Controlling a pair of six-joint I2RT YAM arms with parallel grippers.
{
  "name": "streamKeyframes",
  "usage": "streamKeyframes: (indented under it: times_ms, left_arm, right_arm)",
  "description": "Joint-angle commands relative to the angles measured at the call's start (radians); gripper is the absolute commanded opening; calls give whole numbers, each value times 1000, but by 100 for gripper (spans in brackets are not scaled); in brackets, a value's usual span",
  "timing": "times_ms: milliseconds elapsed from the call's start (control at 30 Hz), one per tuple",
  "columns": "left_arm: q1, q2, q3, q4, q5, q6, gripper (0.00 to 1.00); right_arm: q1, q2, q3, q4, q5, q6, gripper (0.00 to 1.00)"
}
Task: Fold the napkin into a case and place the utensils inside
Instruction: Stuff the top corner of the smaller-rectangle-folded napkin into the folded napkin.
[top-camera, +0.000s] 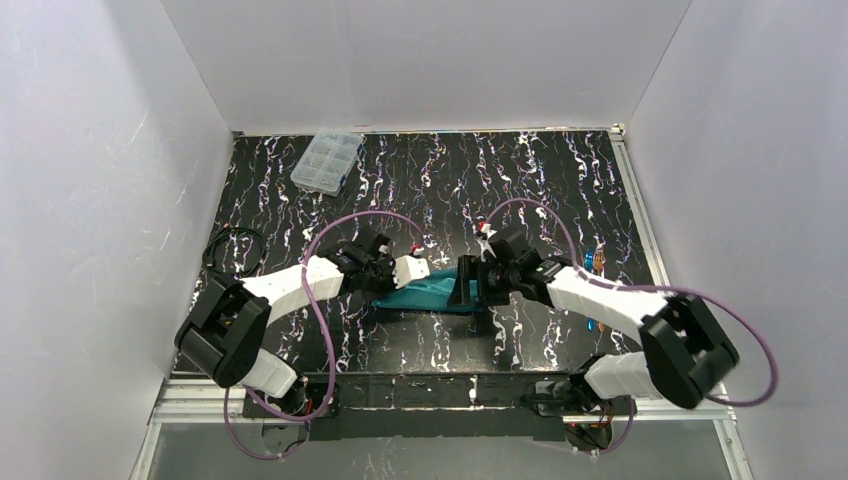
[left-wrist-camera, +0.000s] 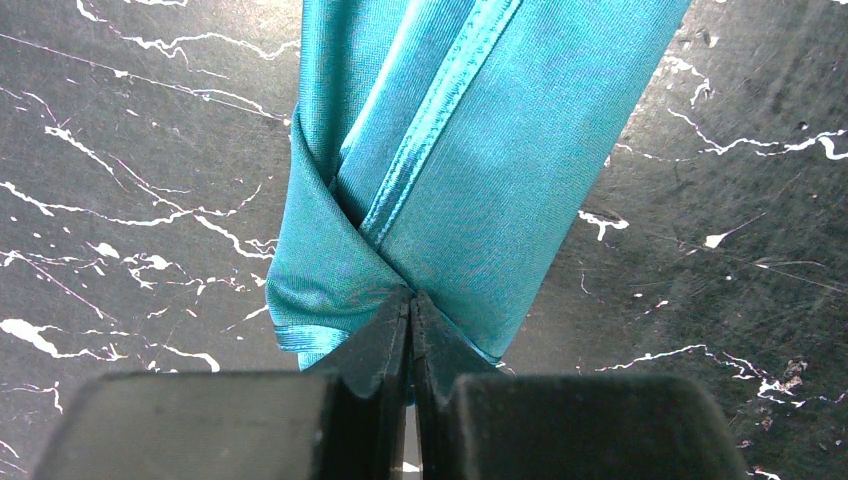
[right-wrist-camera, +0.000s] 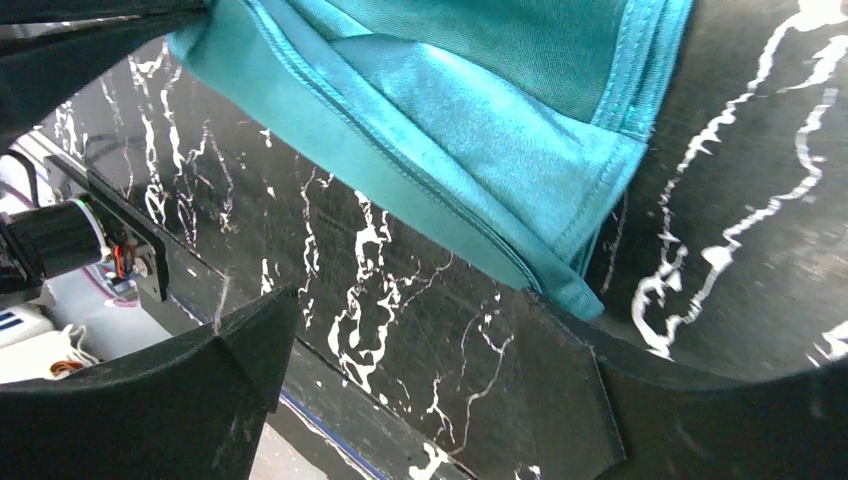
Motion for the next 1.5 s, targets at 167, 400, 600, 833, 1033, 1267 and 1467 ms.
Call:
streamKeyframes:
  times_ms: [167, 400, 600, 833, 1033, 1267, 1467]
  left_arm:
    - [-4, -8, -3, -18, 3, 16, 0]
    - [-5, -5, -6, -11, 7, 21, 0]
    - [-3, -7, 1, -17, 7, 28, 0]
    - [-4, -13, 10, -30, 14, 28, 0]
    - [-5, -20, 6, -35, 13, 38, 0]
    - [-5, -26, -9, -31, 15, 43, 0]
    - [-4, -29, -5, -34, 12, 45, 0]
  right_arm:
    - [-28, -176, 59, -196, 149, -129, 82]
    - [-39, -94, 55, -229, 173, -170, 70]
    - [-49, -68, 51, -139, 145, -171, 52]
    - [-56, -2, 45, -81, 111, -167, 45]
    - [-61, -6, 59, -136, 155, -184, 60]
    - [-68, -86, 33, -155, 203, -160, 72]
    - [-71, -37, -34, 10, 95, -105, 61]
